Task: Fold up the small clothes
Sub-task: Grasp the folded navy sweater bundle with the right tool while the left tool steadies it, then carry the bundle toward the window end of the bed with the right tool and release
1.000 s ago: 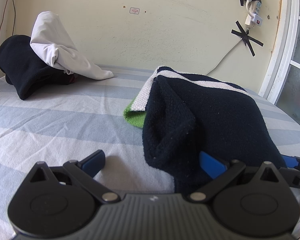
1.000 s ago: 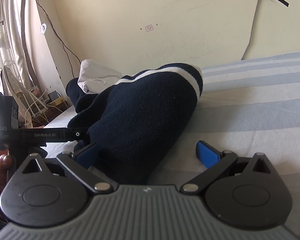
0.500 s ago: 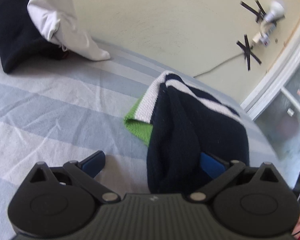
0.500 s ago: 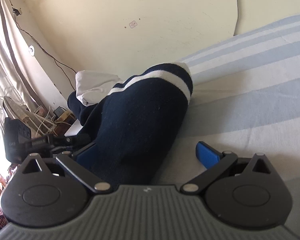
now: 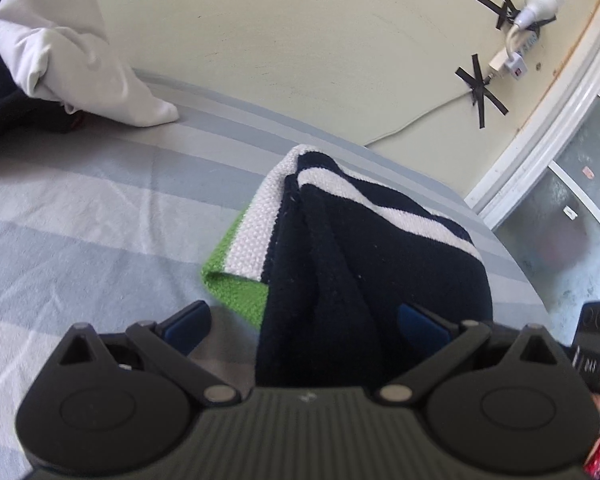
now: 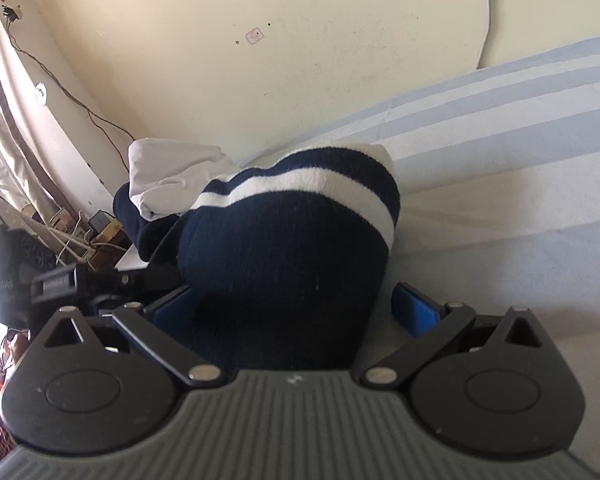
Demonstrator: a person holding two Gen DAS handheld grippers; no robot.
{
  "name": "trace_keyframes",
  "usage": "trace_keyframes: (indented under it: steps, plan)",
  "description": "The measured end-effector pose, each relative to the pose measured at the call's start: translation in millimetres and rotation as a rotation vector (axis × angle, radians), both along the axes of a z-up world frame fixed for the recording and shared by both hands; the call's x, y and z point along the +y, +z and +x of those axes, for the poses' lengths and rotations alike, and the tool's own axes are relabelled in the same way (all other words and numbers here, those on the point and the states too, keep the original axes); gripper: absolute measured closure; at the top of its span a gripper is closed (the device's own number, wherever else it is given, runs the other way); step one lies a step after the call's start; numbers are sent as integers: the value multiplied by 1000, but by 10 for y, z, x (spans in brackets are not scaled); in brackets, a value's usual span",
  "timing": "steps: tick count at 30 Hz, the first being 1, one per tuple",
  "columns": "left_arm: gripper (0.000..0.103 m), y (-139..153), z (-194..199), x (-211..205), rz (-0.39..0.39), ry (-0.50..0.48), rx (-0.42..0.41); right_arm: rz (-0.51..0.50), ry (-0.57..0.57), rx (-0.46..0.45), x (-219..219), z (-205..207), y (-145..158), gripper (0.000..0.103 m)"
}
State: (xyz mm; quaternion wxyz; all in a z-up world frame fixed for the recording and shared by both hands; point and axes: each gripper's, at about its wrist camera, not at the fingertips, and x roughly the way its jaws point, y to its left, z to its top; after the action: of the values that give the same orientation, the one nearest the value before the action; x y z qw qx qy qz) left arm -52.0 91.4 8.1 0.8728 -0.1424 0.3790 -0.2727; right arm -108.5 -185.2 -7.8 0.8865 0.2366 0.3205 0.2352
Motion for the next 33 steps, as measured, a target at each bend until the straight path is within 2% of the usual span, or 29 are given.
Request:
trace_keyframes:
  steps: [3,7,11,15,17,19,22,24,27,33]
  plan:
    - [0,-17,8,79,-23,-40,0,7,0,3,-15,24,0,0]
    - [0,-11,70,200,-68,-71,53,35,32,13,-109,49,-8,0]
    - [0,-17,110,230,-115,-43,104,83,65,46,-207,132,-10,0]
    - [0,-53,139,52,-158,-42,108,117,59,84,-204,249,14,0]
    - [0,-47,137,-82,-125,-29,79,84,51,106,-116,350,39,14]
    - [1,-39,150,-185,-92,-20,66,55,61,107,-54,428,66,20]
    - [1,-9,229,-367,-71,-25,86,66,91,91,-105,514,130,35]
    - [1,25,372,-598,-75,-52,115,58,105,50,-193,563,223,40]
    - [1,115,706,-1098,-68,-99,120,-10,70,-26,-409,634,358,41]
    - [3,259,1590,-2557,4,-189,70,-58,-145,-95,-1476,1013,418,41]
